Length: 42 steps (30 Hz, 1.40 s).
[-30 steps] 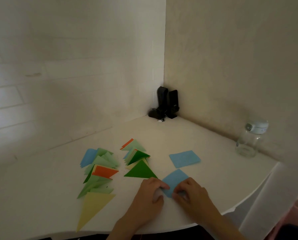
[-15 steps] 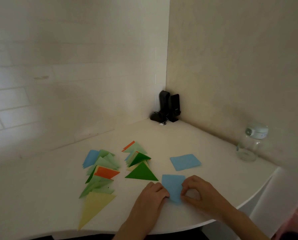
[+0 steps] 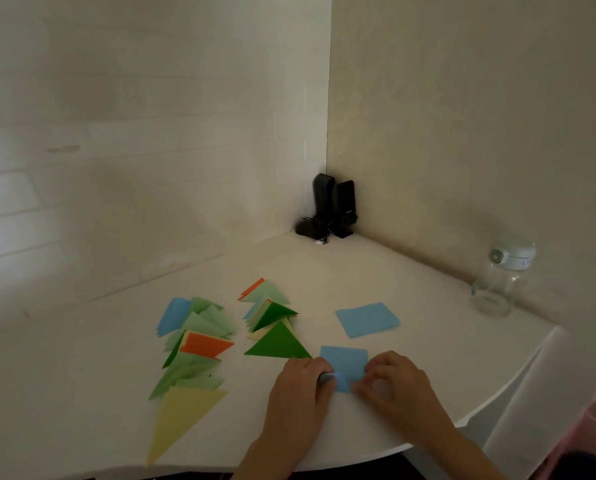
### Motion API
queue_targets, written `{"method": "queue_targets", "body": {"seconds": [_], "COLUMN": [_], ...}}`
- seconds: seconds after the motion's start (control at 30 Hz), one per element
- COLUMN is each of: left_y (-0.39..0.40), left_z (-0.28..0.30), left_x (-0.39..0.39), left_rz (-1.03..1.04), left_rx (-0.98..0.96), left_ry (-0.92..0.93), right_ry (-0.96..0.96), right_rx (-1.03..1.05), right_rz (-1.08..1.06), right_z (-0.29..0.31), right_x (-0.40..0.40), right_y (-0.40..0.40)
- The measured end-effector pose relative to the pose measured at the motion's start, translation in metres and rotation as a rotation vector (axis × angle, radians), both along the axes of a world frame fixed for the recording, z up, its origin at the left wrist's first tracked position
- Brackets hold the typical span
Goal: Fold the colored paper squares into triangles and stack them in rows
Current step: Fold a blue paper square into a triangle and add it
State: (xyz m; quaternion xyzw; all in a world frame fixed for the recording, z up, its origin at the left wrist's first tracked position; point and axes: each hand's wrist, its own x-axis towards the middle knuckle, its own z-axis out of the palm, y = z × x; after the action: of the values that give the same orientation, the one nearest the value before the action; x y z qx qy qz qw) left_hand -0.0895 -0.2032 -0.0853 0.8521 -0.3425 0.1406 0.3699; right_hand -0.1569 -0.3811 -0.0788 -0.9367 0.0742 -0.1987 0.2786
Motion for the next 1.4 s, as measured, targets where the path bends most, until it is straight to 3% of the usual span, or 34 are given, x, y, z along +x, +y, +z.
{"method": "queue_targets", "body": {"seconds": [0.23, 0.6, 0.8, 1.03, 1.17, 1.4], "left_y": [-0.008, -0.008, -0.001, 0.001, 0.003, 0.003], "left_z": [-0.001, 0.005, 0.006, 0.007, 0.014, 0.019], "left_x": [0.003, 0.012, 0.017, 0.016, 0.014, 0.011], "left_rz": [0.029, 0.002, -0.014, -0.085, -0.113, -0.069], "left_rx": [0.018, -0.079, -0.104, -0.079, 0.020, 0.118], "left_ry": [-0.020, 0.261, 0.310, 0.226, 0.145, -0.032], "right_ry": [-0.046, 0.226, 0.250, 0.331, 0.223, 0.233], "right_rx": [-0.121, 0.035, 0.111, 0.146, 0.144, 0.082], "right_rz": [-0.136, -0.048, 0.013, 0.135, -0.030, -0.012], "right_z": [-0.005, 0.008, 0.014, 0.028, 0.042, 0.044], "right_x": [0.004, 0.013, 0.010, 0.008, 0.015, 0.014], "right_y": [0.013, 0.000, -0.005, -0.018, -0.017, 0.003]}}
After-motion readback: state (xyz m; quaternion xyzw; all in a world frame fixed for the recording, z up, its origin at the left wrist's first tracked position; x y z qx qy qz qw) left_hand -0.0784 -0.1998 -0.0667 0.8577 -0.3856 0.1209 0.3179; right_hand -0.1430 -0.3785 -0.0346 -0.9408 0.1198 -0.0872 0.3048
